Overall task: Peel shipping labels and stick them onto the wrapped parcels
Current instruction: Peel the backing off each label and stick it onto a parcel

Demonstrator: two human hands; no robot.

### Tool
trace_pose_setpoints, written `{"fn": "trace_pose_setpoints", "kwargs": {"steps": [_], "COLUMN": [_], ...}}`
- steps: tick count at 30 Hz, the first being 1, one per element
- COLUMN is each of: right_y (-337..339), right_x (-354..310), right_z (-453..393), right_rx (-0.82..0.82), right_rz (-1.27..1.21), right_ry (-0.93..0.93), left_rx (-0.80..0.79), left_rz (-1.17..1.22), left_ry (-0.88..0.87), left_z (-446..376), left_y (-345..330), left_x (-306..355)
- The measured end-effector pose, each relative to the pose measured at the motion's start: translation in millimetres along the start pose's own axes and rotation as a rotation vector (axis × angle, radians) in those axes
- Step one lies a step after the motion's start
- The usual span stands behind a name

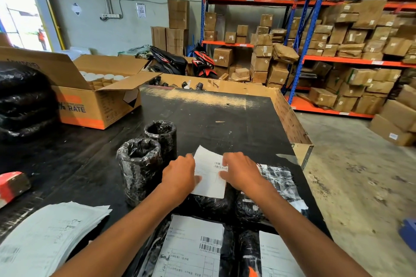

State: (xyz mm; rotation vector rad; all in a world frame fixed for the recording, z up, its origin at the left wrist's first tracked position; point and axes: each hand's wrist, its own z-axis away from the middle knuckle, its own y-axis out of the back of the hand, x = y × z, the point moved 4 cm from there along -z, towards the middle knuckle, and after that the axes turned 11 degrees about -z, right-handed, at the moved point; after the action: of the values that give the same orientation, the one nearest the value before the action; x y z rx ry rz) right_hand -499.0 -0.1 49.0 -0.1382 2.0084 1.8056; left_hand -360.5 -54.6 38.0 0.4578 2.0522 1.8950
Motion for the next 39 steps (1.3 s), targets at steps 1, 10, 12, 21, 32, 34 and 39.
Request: {"fn": "trace_pose_setpoints", "kwargs": {"steps": [1,10,12,21,32,34,39], "right_y": [-5,-45,-49,-48,-32,-32,-29], "right_x": [-2,-11,-6,13,28,29,29], "right_z": [-2,-44,-53,-14,16,17,21], "right_rx": [-0.035,-0.356,-0.353,-0.402,-0.481,-0.472,-0.417], "right_rz": [-0.008,-0.052,-0.012,0.177,0.105,0.041,-0.111], "right_ry": [0.063,0.259,0.189,0.138,0.311,0.312,0.281], "left_rx": [-0.008,-0.154,-0.176,-0.261,-0.350,-0.356,-0.268], "left_rz": [-0.024,0.198,0.236,0.497,0.992,1.033,1.108], "left_ry": [0.000,0.014,0.038,0.232,0.527,0.541,0.590], "left_z": [1,5,4,-5,-4,-3,4], "left_y": [-1,-10,-11,-29,-34,-31,-17], "left_x": [-1,-15,-16,-12,-10,-10,-6]}}
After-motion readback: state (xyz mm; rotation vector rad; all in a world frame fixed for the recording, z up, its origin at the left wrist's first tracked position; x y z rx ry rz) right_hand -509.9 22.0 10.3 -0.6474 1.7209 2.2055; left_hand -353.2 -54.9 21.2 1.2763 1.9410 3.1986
